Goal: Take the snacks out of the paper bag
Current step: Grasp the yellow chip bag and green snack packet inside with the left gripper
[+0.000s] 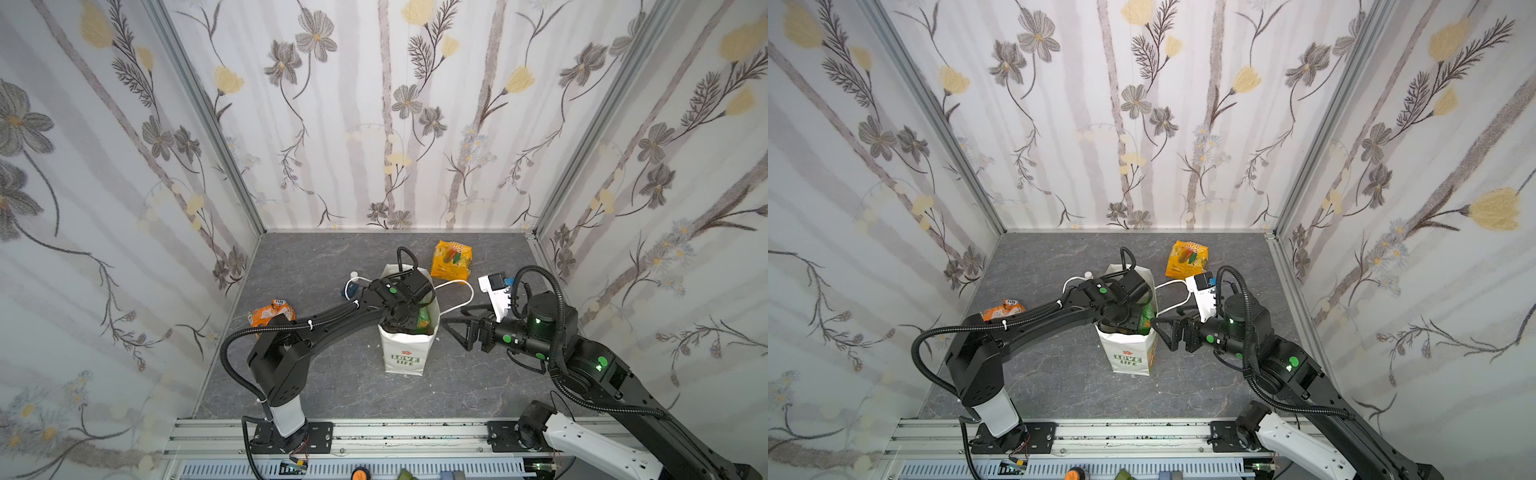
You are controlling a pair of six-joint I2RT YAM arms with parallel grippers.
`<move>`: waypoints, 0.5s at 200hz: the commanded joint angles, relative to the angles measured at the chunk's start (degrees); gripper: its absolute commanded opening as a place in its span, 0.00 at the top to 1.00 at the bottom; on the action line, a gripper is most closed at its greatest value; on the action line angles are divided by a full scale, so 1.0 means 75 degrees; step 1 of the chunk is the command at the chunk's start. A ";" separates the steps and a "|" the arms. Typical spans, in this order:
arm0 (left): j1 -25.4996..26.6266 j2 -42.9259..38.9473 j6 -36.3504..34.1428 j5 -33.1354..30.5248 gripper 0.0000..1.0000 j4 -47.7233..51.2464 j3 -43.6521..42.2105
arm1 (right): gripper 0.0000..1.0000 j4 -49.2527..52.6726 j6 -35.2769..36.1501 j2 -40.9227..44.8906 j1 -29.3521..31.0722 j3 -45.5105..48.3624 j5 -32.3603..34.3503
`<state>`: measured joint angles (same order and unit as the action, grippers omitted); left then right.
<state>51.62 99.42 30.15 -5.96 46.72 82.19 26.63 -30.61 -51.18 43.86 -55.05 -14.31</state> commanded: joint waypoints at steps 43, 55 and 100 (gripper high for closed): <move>0.0077 -0.0364 -0.0112 -0.0330 1.00 0.0519 0.0581 | 0.01 -0.0645 -0.0272 0.0154 -0.0006 0.0250 0.0327; 0.0099 -0.0434 -0.0142 -0.0315 1.00 0.0521 0.0618 | 0.01 -0.0642 -0.0276 0.0167 -0.0006 0.0250 0.0327; 0.0231 -0.0691 -0.0188 -0.0510 1.00 0.0709 0.0935 | 0.00 -0.0677 -0.0272 0.0284 -0.0102 0.0290 0.0366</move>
<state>53.10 95.29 28.93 -7.33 50.65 87.46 24.62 -32.49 -49.32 43.44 -53.32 -12.03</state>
